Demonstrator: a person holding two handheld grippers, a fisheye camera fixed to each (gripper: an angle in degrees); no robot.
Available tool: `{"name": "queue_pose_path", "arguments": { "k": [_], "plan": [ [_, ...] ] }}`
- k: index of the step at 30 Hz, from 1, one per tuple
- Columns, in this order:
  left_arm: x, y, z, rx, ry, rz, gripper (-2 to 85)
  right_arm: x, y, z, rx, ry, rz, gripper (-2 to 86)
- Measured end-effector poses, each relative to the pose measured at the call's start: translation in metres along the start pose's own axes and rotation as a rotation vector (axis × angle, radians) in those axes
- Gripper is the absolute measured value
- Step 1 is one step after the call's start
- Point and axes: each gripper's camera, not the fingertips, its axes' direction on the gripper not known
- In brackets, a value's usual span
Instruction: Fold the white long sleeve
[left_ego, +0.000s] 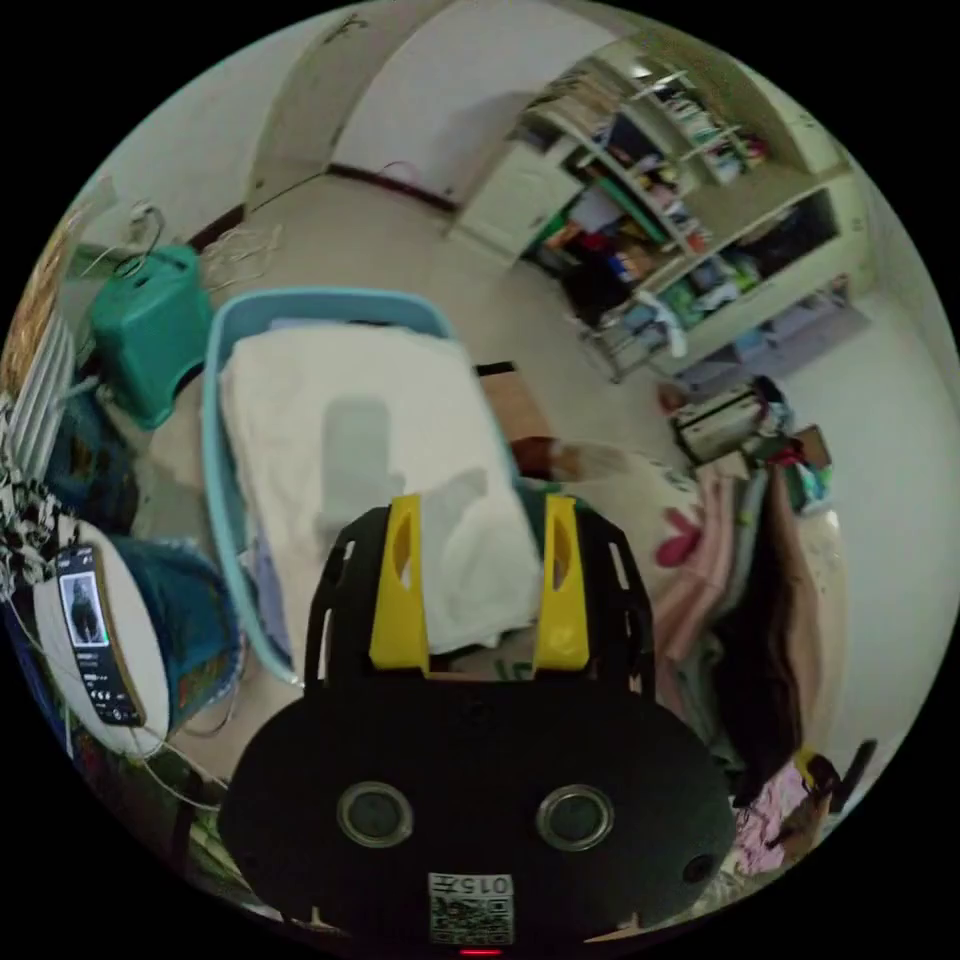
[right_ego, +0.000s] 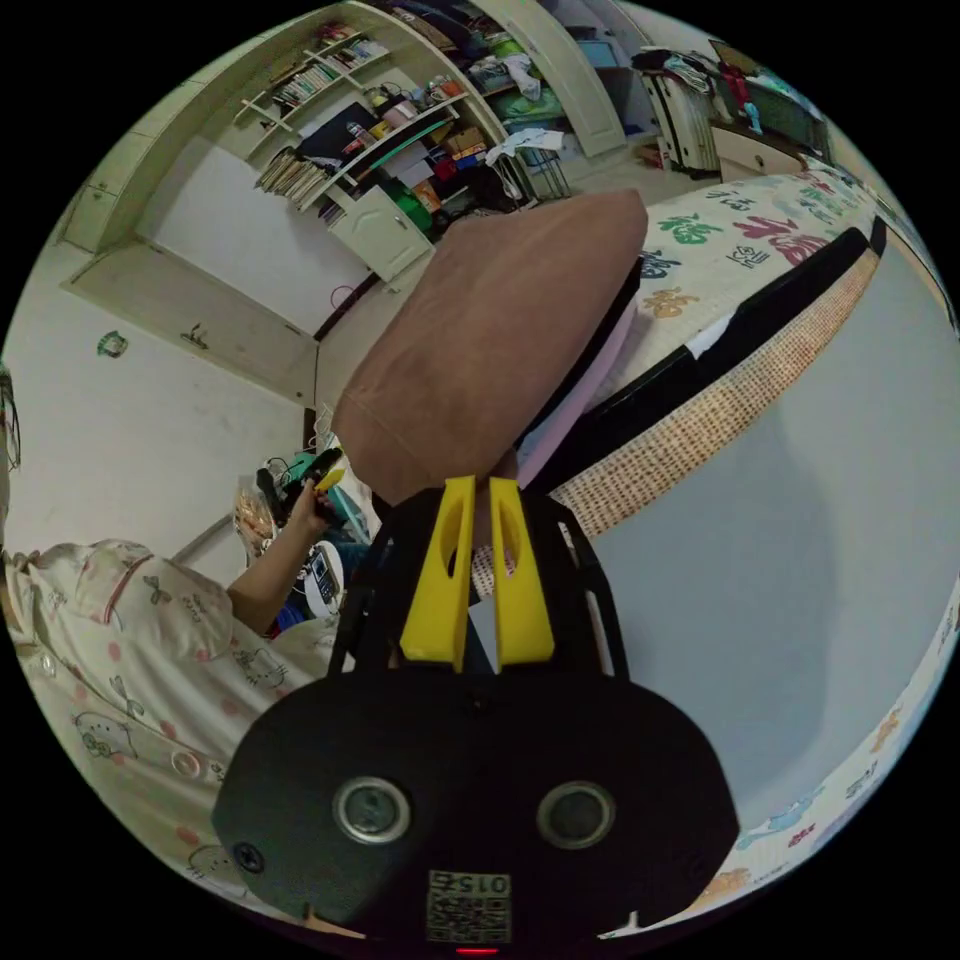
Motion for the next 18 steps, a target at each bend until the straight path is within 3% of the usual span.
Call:
{"name": "queue_pose_path", "arguments": {
  "k": [7, 11, 14, 18],
  "plan": [
    [0.025, -0.003, 0.075, -0.192, -0.238, -0.012, 17.5, -0.008, -0.006, 0.012, -0.063, 0.071, -0.001, 0.3],
    [0.039, -0.011, 0.077, -0.258, -0.25, -0.006, 9.7, -0.006, 0.005, 0.009, -0.052, 0.084, -0.007, 0.0],
    [0.042, -0.011, 0.038, -0.166, -0.119, -0.011, 3.1, 0.003, 0.016, 0.001, -0.04, 0.039, 0.0, -0.1],
    [0.102, 0.016, -0.075, 0.158, 0.042, 0.214, 0.9, 0.015, 0.034, -0.011, -0.047, -0.025, -0.011, -0.3]
  ]
}}
